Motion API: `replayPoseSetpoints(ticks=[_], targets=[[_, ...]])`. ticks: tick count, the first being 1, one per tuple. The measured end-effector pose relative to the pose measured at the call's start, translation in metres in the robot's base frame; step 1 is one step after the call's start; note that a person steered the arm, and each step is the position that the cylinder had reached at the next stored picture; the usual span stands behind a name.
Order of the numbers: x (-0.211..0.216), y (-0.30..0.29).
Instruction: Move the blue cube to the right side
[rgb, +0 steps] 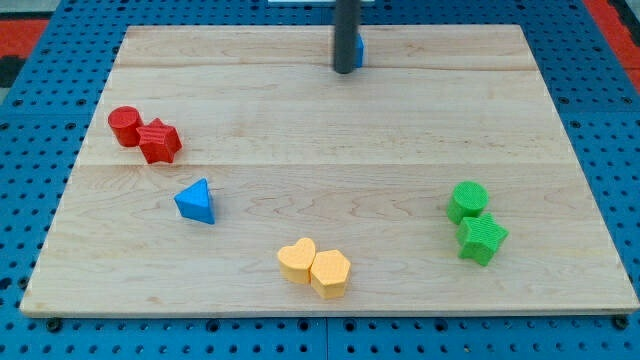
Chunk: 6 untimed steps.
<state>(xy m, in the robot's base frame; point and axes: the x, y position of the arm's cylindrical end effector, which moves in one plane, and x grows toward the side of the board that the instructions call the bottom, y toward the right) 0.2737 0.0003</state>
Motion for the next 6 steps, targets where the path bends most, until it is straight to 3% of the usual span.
replayPoseSetpoints(ticks=[1,2,3,4,6], targets=[[-0.035,-0.018],[-0.032,0.064],[-0.022,0.078],[0.026,0.125],[0.002,0.174]])
